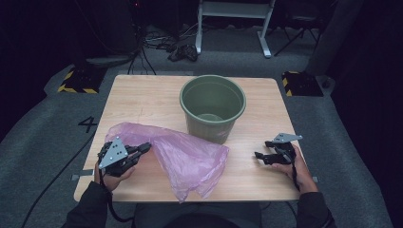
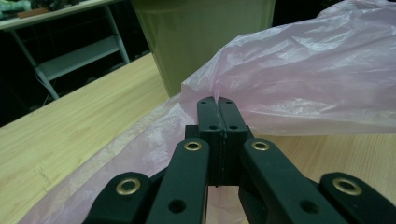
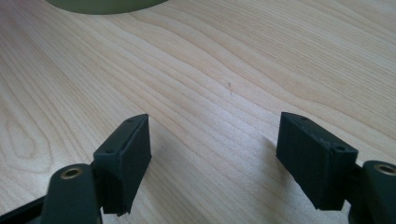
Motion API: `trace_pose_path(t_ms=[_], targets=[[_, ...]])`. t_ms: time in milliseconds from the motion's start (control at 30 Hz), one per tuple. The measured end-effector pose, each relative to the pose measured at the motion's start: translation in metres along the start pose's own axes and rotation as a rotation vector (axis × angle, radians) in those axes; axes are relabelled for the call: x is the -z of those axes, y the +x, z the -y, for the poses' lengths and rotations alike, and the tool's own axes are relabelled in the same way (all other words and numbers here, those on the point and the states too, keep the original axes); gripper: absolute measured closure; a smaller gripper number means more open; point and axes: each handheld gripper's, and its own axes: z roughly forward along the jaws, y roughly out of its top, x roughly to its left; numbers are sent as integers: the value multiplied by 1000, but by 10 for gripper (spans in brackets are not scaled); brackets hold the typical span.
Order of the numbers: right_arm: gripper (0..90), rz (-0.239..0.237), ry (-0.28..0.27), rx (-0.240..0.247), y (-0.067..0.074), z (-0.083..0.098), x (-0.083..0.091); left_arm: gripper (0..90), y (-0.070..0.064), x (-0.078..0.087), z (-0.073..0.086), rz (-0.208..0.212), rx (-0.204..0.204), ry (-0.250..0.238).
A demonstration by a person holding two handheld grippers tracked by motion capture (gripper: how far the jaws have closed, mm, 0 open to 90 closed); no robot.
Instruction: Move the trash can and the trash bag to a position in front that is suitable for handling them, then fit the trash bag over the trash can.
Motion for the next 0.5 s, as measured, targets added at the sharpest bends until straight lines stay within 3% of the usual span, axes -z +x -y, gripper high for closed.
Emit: trace_pose_path(t_ms=[500], targets=[[258, 7, 3, 1, 1, -1, -1, 900, -2, 21, -12, -53, -14, -71]])
